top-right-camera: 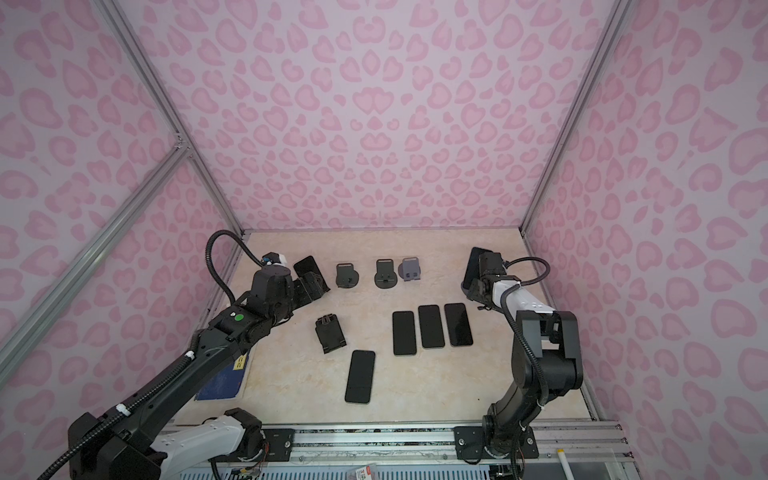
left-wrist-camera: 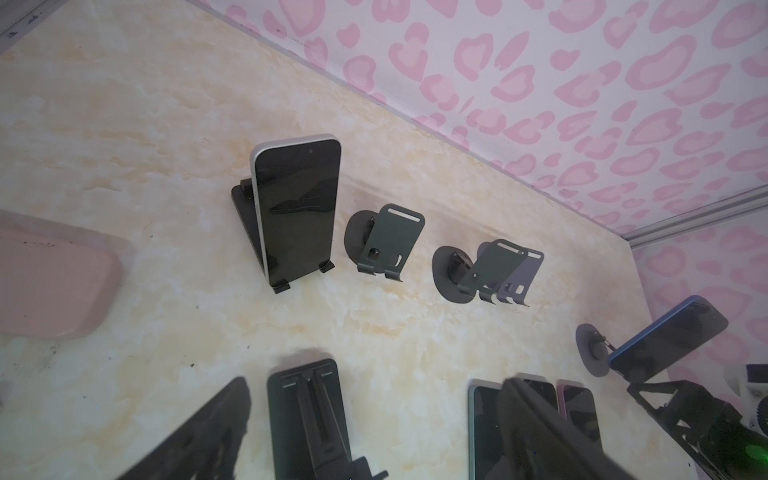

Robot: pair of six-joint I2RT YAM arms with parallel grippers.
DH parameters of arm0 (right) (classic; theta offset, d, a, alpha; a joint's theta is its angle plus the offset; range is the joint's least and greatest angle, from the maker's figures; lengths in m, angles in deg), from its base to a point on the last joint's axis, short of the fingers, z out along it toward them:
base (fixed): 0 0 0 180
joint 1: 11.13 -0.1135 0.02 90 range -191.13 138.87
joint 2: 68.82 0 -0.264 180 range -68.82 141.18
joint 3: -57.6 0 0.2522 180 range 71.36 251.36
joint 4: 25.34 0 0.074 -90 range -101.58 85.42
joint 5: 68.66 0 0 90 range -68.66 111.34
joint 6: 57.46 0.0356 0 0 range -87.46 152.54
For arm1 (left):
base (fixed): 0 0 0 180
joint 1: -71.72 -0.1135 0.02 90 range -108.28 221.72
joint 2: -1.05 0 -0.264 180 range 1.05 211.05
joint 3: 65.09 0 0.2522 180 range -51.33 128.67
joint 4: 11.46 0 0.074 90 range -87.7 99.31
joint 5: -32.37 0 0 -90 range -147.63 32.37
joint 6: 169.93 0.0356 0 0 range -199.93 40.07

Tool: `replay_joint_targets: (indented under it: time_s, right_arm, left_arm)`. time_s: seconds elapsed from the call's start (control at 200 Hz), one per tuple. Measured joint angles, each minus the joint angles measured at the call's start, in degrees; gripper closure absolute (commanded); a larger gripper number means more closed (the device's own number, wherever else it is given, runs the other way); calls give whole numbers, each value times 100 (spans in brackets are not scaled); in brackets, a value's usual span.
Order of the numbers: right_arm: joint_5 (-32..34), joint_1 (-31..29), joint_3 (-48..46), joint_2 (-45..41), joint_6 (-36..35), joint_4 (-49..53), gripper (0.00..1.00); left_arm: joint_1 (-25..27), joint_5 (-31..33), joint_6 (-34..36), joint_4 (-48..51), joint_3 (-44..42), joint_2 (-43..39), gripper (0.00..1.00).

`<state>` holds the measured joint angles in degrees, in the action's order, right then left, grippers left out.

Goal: Remove the phone from the phone stand
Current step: 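Close the right gripper on the top edge of the blue-edged phone, then lift the blue-edged phone up off its stand with the right gripper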

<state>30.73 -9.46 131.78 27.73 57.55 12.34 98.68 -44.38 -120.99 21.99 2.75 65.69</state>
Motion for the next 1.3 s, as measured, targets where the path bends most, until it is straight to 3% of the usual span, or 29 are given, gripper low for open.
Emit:
replay_joint_targets:
  time_s: [0.32, 0.54, 0.72, 1.075, 1.3]
  right_arm:
    - [0, -13, -28, -190, -20, -2, 11]
    - [35, -289, -127, -905, -85, -9, 1]
    - [140, -387, 168, -1115, -118, -72, 1]
    - [192, -404, 2505, 505, -13, 396, 1]
    - [129, -337, 3023, 835, -28, 719, 1]
  left_arm:
    - [0, -2, 0, 0, 0, -7, 4]
    - [0, -87, -2, -2, 0, -50, 4]
    - [0, -140, -2, -4, 0, -68, 4]
    - [-11, -151, -2, -13, -9, -157, 4]
    - [-11, -238, -4, -46, -59, -122, 4]
